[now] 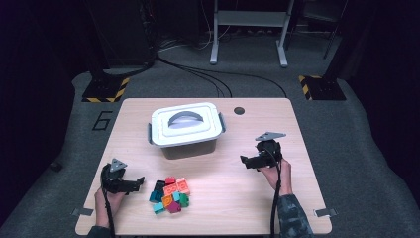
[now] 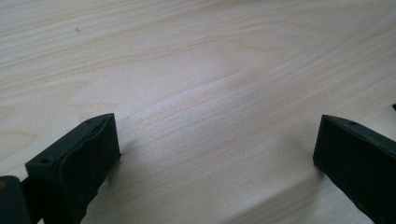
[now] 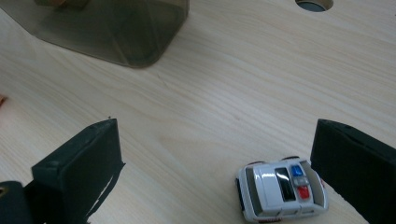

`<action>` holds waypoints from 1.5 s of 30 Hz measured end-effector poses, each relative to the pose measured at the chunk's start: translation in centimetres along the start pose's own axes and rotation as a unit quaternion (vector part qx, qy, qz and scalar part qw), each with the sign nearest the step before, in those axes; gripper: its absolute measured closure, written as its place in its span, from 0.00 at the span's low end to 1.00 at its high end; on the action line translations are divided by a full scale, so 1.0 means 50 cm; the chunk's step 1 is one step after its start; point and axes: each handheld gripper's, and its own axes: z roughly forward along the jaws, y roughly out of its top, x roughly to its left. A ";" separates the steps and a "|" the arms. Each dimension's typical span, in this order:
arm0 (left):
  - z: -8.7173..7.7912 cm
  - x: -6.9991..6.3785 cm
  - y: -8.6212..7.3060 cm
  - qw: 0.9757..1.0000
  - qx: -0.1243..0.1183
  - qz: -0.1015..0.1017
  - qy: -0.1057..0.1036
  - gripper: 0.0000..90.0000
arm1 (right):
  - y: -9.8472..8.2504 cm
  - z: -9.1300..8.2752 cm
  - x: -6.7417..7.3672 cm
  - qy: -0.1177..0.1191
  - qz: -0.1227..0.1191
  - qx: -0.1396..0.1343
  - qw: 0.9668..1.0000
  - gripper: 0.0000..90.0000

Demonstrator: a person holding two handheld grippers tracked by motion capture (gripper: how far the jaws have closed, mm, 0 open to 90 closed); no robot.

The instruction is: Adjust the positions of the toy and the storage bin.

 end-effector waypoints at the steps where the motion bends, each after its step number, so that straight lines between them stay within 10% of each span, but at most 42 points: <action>1: 0.000 0.000 0.000 1.000 0.000 0.000 0.000 0.00 | 0.000 0.000 0.000 0.000 0.000 0.000 1.000 0.01; 17: 0.000 0.000 -0.001 1.000 -0.001 0.003 -0.001 0.00 | 0.092 0.049 -0.008 0.024 0.002 0.007 1.000 0.06; 32: 0.000 -0.001 -0.001 1.000 -0.003 0.001 -0.001 0.00 | 0.196 0.093 -0.008 0.039 0.022 -0.042 0.998 0.71; 45: 0.001 -0.002 -0.001 1.000 -0.005 0.001 0.000 0.01 | 0.237 0.152 -0.004 0.050 0.036 -0.025 0.998 0.86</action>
